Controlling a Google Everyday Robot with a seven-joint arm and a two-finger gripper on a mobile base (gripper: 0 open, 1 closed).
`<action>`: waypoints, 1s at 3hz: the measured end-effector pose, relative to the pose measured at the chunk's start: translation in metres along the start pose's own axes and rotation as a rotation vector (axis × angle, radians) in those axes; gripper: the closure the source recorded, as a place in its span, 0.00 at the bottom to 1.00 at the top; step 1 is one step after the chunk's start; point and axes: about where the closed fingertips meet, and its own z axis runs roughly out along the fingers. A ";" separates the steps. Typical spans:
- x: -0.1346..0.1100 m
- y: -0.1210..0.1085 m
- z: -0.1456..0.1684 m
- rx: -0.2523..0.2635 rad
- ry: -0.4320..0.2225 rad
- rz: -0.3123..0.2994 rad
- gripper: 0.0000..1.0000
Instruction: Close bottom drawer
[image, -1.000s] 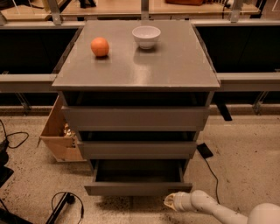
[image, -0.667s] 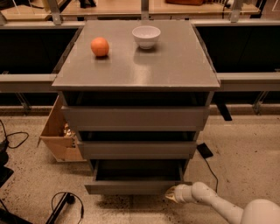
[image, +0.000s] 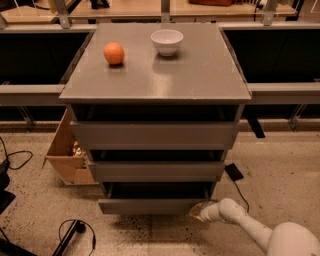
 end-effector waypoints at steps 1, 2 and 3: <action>-0.001 -0.010 0.000 0.008 -0.002 -0.004 1.00; -0.005 -0.038 0.004 0.026 -0.010 -0.008 1.00; -0.005 -0.035 0.003 0.026 -0.010 -0.008 0.86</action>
Offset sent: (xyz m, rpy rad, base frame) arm 0.1199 -0.0271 0.0264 0.0058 -0.0891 -0.0309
